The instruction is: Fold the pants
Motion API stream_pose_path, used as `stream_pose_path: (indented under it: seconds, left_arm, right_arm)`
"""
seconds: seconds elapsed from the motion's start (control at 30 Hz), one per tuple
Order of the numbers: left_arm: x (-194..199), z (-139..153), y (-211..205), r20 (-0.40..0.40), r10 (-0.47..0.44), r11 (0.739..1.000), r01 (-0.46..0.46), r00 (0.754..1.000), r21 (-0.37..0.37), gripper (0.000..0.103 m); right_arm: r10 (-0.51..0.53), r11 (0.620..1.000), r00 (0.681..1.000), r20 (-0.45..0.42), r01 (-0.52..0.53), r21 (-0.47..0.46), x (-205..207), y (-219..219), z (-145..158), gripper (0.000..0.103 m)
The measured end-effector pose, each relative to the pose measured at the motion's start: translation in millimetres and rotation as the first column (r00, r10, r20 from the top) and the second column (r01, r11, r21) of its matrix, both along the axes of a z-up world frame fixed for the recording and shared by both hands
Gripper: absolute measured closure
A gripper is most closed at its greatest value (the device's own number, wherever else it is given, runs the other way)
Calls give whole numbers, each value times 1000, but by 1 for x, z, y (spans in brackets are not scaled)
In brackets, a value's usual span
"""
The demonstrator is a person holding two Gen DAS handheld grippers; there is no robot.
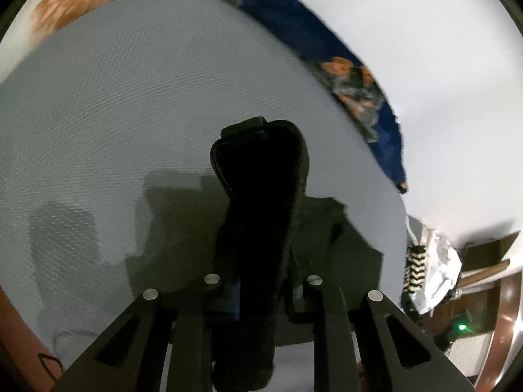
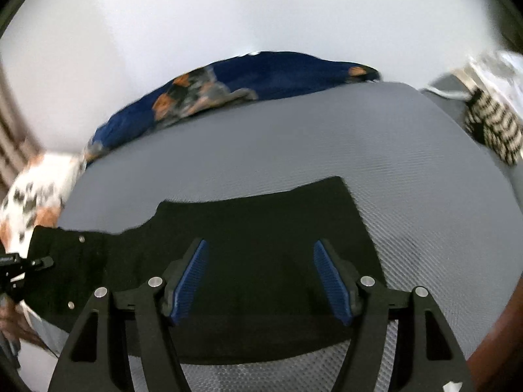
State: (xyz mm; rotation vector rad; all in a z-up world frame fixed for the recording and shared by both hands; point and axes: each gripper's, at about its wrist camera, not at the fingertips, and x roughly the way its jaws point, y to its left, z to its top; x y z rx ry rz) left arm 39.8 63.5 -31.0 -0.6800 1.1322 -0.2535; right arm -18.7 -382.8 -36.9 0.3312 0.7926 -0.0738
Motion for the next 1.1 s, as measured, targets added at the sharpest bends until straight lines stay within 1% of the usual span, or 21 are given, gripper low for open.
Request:
stream_pose_path:
  seconds: [0.07, 0.17, 0.23, 0.33, 0.43, 0.53, 0.6, 0.7, 0.83, 0.93, 1.03, 1.1]
  left_arm:
    - [3, 15, -21, 29, -33, 999, 33, 999, 4, 86]
    - [7, 29, -57, 54, -86, 996, 86, 995, 5, 87]
    - [11, 35, -83, 68, -117, 993, 116, 991, 27, 87]
    - [15, 38, -120, 82, -160, 986, 155, 984, 58, 87]
    - [17, 37, -150, 89, -197, 979, 190, 976, 75, 87]
    - [14, 37, -181, 105, -244, 967, 234, 964, 99, 87]
    - [11, 37, -199, 121, -279, 958, 268, 953, 99, 87]
    - [6, 30, -226, 138, -337, 939, 323, 931, 117, 87]
    - [-1, 9, -256, 109, -408, 905, 386, 906, 180, 87]
    - [-4, -11, -270, 68, -436, 889, 417, 897, 190, 87]
    - [-10, -22, -282, 63, -462, 868, 436, 885, 238, 87]
    - [-12, -23, -286, 67, -469, 861, 439, 881, 255, 86]
  right_arm:
    - [-25, 999, 1000, 7, 24, 37, -4, -12, -2, 37]
    - [-50, 998, 999, 20, 50, 28, -8, -22, 0, 37]
    - [-65, 998, 997, 39, 64, 15, -13, -27, 3, 37]
    - [-78, 997, 996, 46, 77, 22, -14, -34, 4, 37]
    - [-91, 996, 996, 26, 90, 24, -11, -41, 0, 37]
    - [-112, 994, 994, 3, 112, -4, -10, -46, -2, 37]
    - [-122, 992, 993, -7, 121, -26, -10, -49, -3, 37]
    - [-136, 990, 990, -44, 133, -51, -7, -53, -9, 37]
    - [-136, 988, 985, -102, 128, -81, -2, -53, -18, 37]
    - [-135, 988, 984, -120, 125, -89, -1, -53, -21, 37]
    - [-133, 989, 983, -127, 122, -85, 0, -54, -24, 37]
    - [-130, 989, 982, -134, 119, -87, 1, -53, -25, 37]
